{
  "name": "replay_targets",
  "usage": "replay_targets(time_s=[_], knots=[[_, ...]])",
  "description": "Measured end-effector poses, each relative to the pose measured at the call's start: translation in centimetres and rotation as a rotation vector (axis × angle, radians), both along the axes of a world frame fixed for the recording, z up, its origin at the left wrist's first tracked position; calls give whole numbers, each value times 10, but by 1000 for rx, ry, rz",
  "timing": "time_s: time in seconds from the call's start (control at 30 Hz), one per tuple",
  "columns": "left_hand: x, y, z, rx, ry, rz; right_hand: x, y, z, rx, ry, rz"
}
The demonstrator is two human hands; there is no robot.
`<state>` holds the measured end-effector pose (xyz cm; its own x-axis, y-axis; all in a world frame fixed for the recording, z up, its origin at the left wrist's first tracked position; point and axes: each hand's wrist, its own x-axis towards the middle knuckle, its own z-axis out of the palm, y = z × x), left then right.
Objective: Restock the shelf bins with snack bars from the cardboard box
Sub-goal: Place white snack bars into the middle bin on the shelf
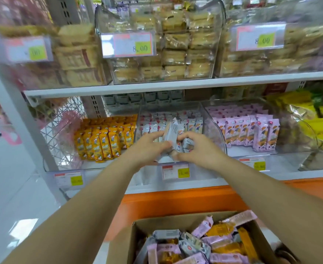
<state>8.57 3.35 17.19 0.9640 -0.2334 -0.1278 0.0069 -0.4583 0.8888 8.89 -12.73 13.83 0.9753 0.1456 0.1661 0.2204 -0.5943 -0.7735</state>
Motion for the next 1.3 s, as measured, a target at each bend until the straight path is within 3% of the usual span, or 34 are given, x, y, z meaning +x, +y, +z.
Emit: replay_targets(time_s=[0.1,0.3,0.5,1.0,1.17,1.3], knots=[[19,7,-5,236,-25,-40,14,-3,0,-98,68,19],[36,17,-19,221,54,-159,24,-13,1,-126,155,119],[48,8,-23,528,-52,-339,35,-23,-1,-308,241,181],[71,-17,-32,496,-106,-313,14,-42,-23,-292,26,54],[82,-22,-37,300,-150,-176,13,-58,-28,-200,-37,14],[90,-17,-34,117,-81,-157,16,-68,-20,-74,-145,-10]])
